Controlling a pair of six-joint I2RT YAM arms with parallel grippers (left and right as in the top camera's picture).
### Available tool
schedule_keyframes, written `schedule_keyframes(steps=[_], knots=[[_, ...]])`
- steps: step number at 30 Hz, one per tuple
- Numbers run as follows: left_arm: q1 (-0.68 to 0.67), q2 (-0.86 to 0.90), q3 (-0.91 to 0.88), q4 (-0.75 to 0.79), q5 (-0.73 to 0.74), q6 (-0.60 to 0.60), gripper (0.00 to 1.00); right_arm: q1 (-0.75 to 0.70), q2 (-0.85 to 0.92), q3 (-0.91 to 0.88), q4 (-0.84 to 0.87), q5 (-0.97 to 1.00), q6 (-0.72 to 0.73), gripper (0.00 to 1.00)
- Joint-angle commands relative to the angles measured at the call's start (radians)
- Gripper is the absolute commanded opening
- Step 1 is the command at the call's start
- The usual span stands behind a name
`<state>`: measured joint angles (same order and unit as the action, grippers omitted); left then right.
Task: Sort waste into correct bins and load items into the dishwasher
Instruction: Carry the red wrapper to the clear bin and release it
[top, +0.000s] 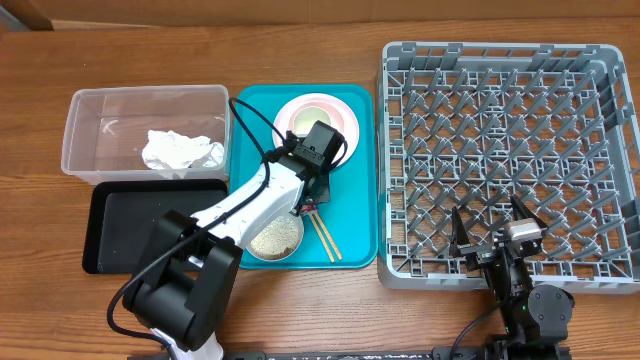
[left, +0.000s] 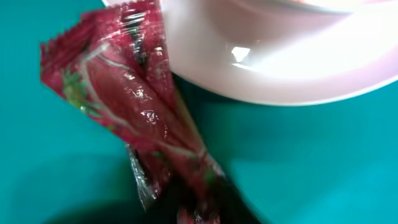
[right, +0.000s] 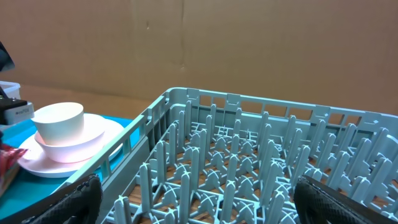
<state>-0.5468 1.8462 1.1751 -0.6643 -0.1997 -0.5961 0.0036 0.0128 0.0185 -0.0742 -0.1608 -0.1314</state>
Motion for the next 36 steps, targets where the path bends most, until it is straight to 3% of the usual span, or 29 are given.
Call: schedule_keyframes(steps=[1,15,27,36], knots=[[0.003,-0.023,0.040,-0.027,-0.022,0.053,0.06,0.008,-0.010,-0.011,0.005,-0.005,0.000,1.00],[0.154,-0.137,0.315,-0.351,-0.250,0.058,0.04,0.008,-0.010,-0.011,0.005,-0.005,0.000,1.00],[0.434,-0.119,0.311,-0.332,-0.244,0.058,0.04,0.008,-0.010,-0.011,0.005,-0.005,0.000,1.00],[0.561,-0.095,0.306,-0.268,-0.186,0.058,0.04,0.008,-0.010,-0.011,0.005,-0.005,0.000,1.00]])
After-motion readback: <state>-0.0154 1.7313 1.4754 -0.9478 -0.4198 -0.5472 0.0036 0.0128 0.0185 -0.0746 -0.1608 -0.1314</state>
